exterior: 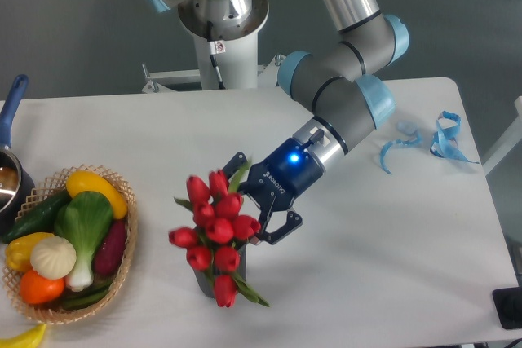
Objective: Insert the flowers into the vase
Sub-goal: 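Push the tulip stems further down into the vase, then open the gripper and withdraw it up from the tulips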
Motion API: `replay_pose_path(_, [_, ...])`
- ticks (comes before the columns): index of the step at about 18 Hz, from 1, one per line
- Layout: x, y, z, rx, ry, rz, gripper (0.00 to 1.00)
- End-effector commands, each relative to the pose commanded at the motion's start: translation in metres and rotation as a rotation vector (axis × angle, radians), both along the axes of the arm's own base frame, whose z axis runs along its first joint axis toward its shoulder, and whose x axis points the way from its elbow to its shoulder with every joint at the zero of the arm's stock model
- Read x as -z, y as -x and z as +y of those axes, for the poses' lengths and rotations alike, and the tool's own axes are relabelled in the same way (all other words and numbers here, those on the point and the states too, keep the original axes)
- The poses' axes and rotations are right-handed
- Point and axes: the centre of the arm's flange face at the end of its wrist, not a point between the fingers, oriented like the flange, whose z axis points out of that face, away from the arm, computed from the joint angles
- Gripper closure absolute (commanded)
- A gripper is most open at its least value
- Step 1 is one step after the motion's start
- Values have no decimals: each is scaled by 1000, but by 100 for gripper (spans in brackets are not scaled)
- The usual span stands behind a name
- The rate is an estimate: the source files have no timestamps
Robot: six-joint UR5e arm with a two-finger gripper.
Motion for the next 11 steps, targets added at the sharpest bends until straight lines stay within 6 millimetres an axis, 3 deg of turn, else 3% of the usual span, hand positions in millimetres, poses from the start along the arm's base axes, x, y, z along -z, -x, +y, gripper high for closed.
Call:
replay_pose_path(6, [5, 3, -7, -14, 16, 19, 0])
replay_pose_path(11, [15, 13, -28, -55, 41, 5, 0])
